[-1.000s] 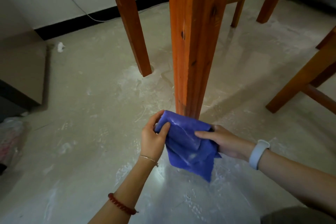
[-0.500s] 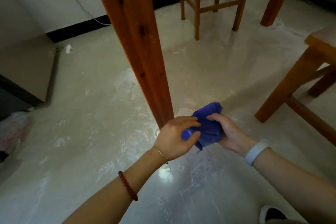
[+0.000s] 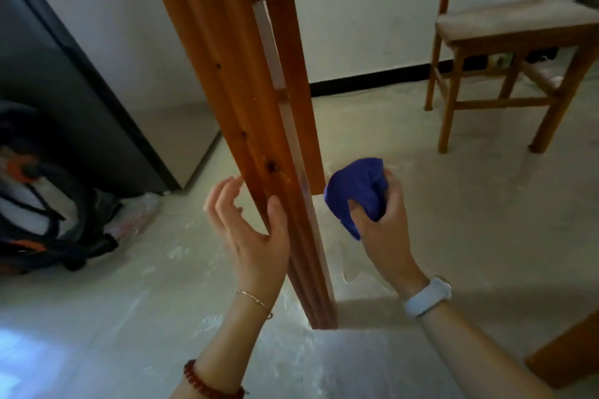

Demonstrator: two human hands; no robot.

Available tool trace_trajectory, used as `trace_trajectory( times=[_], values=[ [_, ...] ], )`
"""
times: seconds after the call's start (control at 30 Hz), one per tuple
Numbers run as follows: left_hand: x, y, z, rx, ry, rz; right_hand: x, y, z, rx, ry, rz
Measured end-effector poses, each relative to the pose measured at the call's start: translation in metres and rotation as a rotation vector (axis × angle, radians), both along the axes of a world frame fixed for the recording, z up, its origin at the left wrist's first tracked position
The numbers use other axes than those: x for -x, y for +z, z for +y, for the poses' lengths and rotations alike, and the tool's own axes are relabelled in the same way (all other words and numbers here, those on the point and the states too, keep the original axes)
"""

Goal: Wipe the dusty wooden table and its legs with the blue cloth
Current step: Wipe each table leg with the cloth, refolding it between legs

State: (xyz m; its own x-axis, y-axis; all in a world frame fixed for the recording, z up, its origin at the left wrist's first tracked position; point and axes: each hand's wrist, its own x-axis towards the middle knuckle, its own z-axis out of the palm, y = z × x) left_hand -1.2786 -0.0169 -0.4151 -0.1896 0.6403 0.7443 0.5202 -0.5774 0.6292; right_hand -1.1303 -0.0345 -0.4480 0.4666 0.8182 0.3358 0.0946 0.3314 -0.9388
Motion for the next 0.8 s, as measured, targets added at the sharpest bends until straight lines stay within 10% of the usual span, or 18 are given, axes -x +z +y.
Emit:
trace_trajectory(
  times=[0.43, 0.63, 0.8],
  values=[
    [-0.011, 0.083, 0.013, 0.113, -0.182, -0.277, 0.044, 0.117, 0.035, -0.659, -0.063, -0.327],
    [-0.006, 0.065, 0.011, 0.187, -0.227, -0.217, 0.028, -0.08, -0.013, -0.212, 0.136, -0.4],
    [-0.016, 0.03, -0.002, 0.303, -0.182, -0.309, -0.005, -0.061, -0.005, 0.127, 0.173, -0.294]
  ],
)
